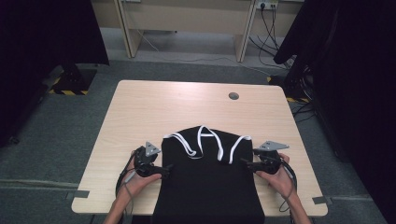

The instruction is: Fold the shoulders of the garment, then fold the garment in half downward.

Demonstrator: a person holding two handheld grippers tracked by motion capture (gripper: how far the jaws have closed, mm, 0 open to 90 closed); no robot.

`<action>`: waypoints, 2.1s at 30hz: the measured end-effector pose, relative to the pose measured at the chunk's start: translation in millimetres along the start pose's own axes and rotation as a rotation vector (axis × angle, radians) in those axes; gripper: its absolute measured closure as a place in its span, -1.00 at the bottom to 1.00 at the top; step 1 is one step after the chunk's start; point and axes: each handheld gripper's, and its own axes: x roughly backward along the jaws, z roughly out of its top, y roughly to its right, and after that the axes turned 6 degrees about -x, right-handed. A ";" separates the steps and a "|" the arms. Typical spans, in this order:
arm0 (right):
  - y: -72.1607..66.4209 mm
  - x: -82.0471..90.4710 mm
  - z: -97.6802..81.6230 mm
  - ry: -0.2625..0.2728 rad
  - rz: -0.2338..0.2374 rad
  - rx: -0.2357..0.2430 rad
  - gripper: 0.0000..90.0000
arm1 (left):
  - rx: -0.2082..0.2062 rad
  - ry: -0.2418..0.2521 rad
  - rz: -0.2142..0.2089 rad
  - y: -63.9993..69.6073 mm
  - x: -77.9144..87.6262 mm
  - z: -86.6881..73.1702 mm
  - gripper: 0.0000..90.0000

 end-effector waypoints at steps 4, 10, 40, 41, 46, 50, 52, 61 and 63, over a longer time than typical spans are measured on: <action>0.8 1.0 -0.2 0.003 -0.001 0.002 -0.38 | 0.000 0.000 0.000 0.0 0.0 0.0 -1.00; 1.3 4.0 2.1 0.010 -0.007 0.002 -0.39 | 0.000 0.000 0.001 0.0 0.0 0.0 -1.00; 23.5 -4.6 29.3 0.019 0.008 -0.092 -0.47 | 0.085 0.060 -0.072 -14.6 -9.3 40.9 -0.94; 23.8 -6.2 30.8 0.020 0.008 -0.088 -0.47 | 0.089 0.060 -0.070 -15.7 -11.1 42.8 -0.94; 25.6 -15.5 39.1 0.001 -0.002 -0.095 -0.53 | 0.090 0.044 -0.073 -16.4 -22.0 51.7 -0.94; 26.9 -24.4 44.9 -0.007 -0.004 -0.110 -0.54 | 0.102 0.033 -0.068 -20.6 -29.3 59.8 -0.94; 26.9 -28.2 47.8 -0.011 0.000 -0.114 -0.54 | 0.117 0.032 -0.058 -23.1 -34.1 64.5 -0.94; 26.2 -42.4 61.5 -0.017 0.000 -0.116 -0.54 | 0.113 0.009 -0.052 -23.5 -54.2 82.2 -0.94; 25.4 -46.4 63.4 -0.021 0.003 -0.123 -0.54 | 0.104 -0.007 -0.051 -23.0 -59.1 84.3 -0.94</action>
